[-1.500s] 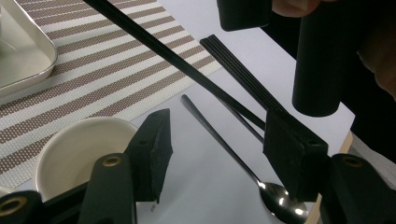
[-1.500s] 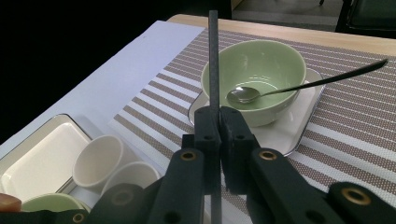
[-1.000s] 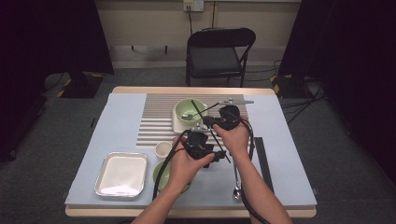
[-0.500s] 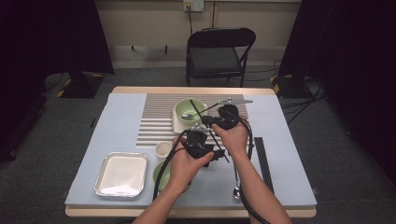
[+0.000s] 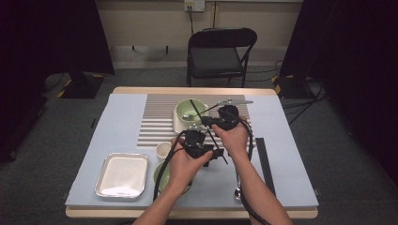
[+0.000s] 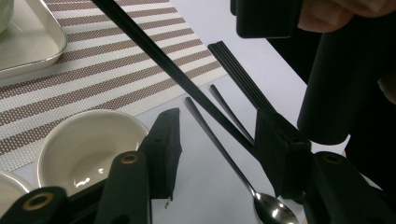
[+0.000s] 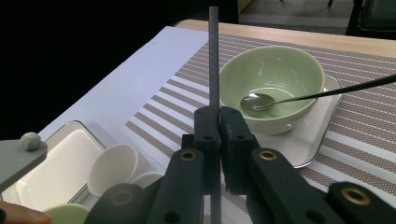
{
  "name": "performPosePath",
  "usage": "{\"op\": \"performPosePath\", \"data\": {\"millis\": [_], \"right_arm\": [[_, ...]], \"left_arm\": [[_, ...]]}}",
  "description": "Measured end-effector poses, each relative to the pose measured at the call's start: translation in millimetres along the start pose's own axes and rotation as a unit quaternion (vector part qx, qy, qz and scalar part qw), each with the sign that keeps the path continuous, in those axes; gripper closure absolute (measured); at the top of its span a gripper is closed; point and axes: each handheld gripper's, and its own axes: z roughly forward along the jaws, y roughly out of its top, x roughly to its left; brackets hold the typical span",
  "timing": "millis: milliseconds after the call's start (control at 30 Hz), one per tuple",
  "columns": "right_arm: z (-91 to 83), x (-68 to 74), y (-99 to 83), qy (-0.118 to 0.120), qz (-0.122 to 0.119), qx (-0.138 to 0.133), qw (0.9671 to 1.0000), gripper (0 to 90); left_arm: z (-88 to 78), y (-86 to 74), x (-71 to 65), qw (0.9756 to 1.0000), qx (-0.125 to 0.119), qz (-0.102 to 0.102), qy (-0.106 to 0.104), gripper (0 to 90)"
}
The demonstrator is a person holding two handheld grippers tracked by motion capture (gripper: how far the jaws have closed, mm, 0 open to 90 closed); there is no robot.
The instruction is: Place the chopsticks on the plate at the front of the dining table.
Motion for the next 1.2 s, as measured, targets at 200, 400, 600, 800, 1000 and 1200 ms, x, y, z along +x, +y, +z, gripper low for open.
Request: {"op": "performPosePath", "data": {"millis": [200, 400, 600, 800, 1000, 1200], "right_arm": [[-0.4, 1.3, 1.4, 0.004, 0.005, -0.006, 1.0000, 86.1], [-0.6, 2.2, 1.9, 0.016, 0.018, -0.013, 0.9996, 86.1], [-1.9, -0.4, 1.7, 0.030, 0.028, -0.020, 0.9990, 86.0], [-8.0, -7.2, 2.7, 0.038, 0.042, -0.037, 0.9977, 84.4], [-14.8, -12.3, 3.8, 0.035, 0.041, -0.048, 0.9974, 80.6], [-20.4, -19.3, 3.3, 0.022, 0.025, -0.054, 0.9980, 71.9]], "left_arm": [[0.1, -0.2, 0.2, 0.9999, -0.007, -0.012, -0.002, 47.3], [2.1, -0.5, 2.5, 0.9995, -0.006, -0.029, -0.012, 59.6], [-0.4, -0.3, 5.9, 0.9988, 0.002, -0.047, -0.013, 73.8], [-7.7, 0.8, 8.5, 0.9975, 0.010, -0.069, -0.013, 78.8], [-13.6, 2.4, 13.3, 0.9961, 0.019, -0.086, -0.004, 84.0], [-18.4, 5.0, 14.9, 0.9958, 0.025, -0.087, -0.007, 86.7]]}}
